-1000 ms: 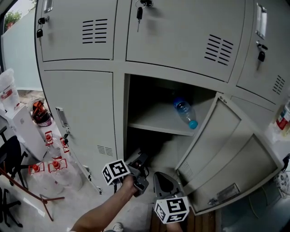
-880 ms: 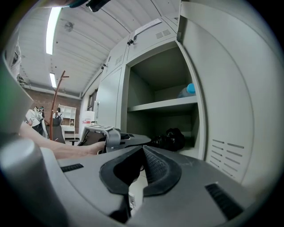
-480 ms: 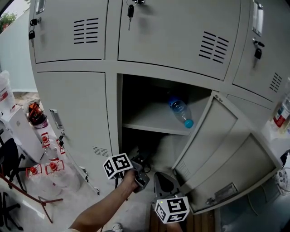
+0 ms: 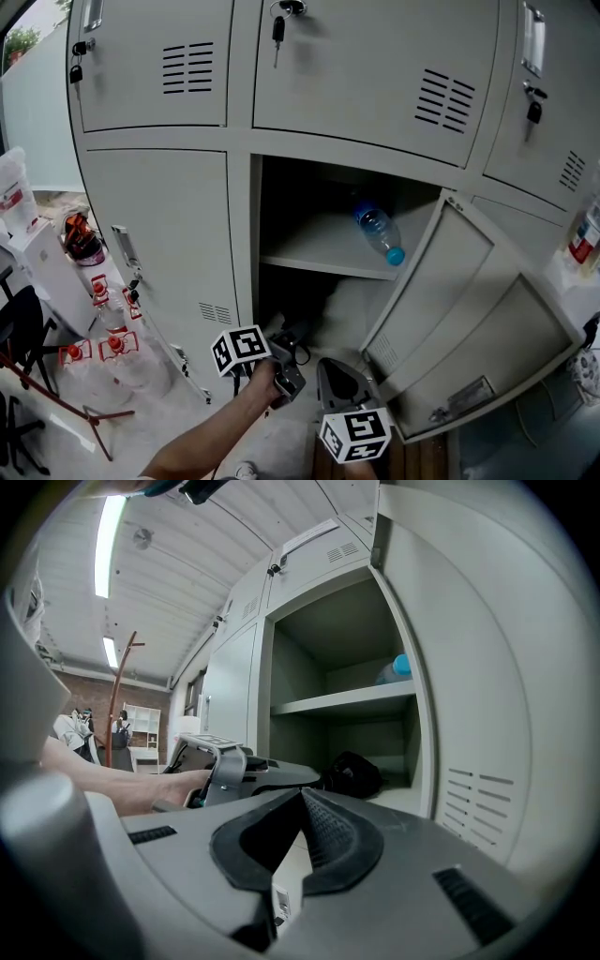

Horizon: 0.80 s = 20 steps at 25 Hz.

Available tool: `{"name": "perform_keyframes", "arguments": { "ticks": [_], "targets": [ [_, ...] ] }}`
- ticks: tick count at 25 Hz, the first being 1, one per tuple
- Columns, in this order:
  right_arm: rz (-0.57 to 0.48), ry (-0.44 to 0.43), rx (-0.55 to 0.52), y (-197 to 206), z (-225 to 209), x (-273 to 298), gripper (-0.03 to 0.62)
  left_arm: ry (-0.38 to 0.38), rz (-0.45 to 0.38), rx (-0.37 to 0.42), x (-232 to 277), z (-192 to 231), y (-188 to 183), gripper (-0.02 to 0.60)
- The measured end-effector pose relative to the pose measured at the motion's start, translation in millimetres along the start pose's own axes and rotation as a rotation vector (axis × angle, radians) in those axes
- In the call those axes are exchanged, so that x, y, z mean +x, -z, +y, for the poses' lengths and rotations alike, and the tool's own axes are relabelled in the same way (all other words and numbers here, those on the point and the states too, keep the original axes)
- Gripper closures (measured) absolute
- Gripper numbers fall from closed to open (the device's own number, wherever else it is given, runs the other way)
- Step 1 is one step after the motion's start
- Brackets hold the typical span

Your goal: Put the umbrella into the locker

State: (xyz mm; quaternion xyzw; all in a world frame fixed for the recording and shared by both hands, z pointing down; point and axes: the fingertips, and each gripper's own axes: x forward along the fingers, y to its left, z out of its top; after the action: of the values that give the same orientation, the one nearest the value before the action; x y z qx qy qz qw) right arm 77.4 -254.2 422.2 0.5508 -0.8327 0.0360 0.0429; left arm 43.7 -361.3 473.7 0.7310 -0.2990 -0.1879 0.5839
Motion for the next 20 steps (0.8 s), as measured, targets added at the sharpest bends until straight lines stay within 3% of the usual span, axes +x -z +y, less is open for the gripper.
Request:
{"name": "perform_keyframes", "arguments": {
  "ticks": [3,9,14,16,20],
  "targets": [
    [0.001,-0.002,0.005,0,0,0,0.591,-0.052,0.009,0.088,-6,3,1,0.304],
    [0.012,-0.016,0.008,4,5,0,0.591,-0.198,-0.026,0.417,-11,7,-8,0.304],
    [0.014,-0.015,0.014,5,3,0,0.591,-0.298,0.003,0.679,-16,16,-5,0.304],
    [0.014,-0.013,0.014,5,2,-1,0.591,-0.313,0.019,0.732,-18,18,-4,0.304],
    [0.01,-0.014,0.018,5,2,-1,0.591,-0.298,0.004,0.728,-27,18,-8,0.304]
  ]
}}
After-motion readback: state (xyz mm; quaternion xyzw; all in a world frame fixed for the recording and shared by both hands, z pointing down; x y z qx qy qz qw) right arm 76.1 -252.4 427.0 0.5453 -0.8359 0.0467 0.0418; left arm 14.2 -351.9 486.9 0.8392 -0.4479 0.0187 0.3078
